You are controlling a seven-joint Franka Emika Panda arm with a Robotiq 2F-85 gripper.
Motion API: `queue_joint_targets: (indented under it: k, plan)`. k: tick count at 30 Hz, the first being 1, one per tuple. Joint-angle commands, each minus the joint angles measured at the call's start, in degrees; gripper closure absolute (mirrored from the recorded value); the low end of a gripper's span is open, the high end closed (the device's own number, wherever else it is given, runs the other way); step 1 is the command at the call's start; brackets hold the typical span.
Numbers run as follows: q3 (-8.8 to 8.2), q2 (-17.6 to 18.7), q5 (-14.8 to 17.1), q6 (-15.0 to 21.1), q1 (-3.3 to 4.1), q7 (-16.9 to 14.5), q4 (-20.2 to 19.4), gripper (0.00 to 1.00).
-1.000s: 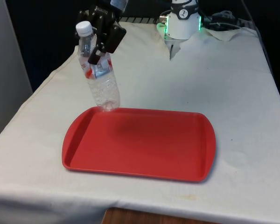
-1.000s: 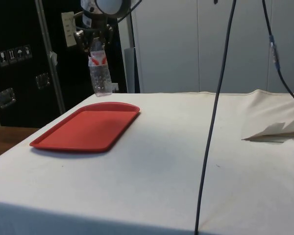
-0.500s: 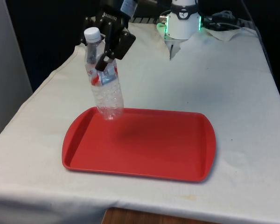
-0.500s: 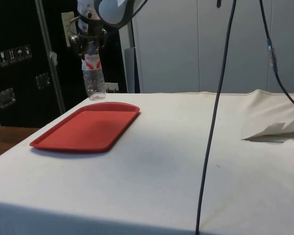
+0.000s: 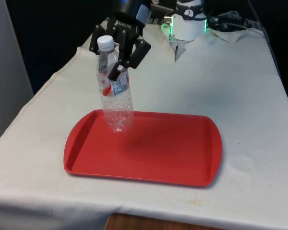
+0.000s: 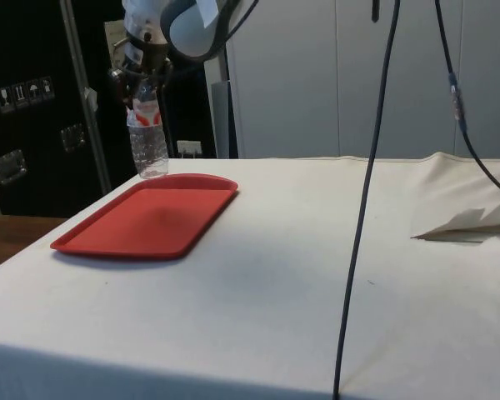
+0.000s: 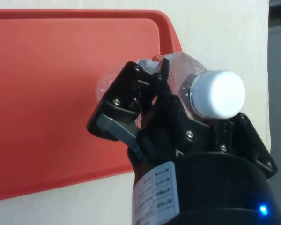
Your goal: Place the bottle upright on the tray.
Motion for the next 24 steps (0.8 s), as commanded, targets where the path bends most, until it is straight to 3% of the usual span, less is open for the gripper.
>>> queue_joint_targets:
  k: [1, 2, 11, 20, 21, 22, 24]
  plan:
    - [0.11, 0.06, -0.11, 0.17, 0.00, 0.00, 0.00, 0.69]
    - [-0.40, 0.23, -0.74, 1.32, 0.40, 0.40, -0.11, 0.69]
    - [0.29, 0.11, -0.57, 0.69, -0.11, -0.06, 0.00, 0.69]
    - [0.52, 0.29, -1.20, 1.43, 0.46, 0.40, -0.34, 0.69]
    - [1.09, 0.17, -0.80, 0.69, -0.06, -0.11, -0.11, 0.69]
    - [0.57, 0.34, -1.26, 1.49, 0.52, 0.46, -0.34, 0.69]
    - [0.80, 0.34, -1.38, 1.55, 0.57, 0.52, -0.34, 0.69]
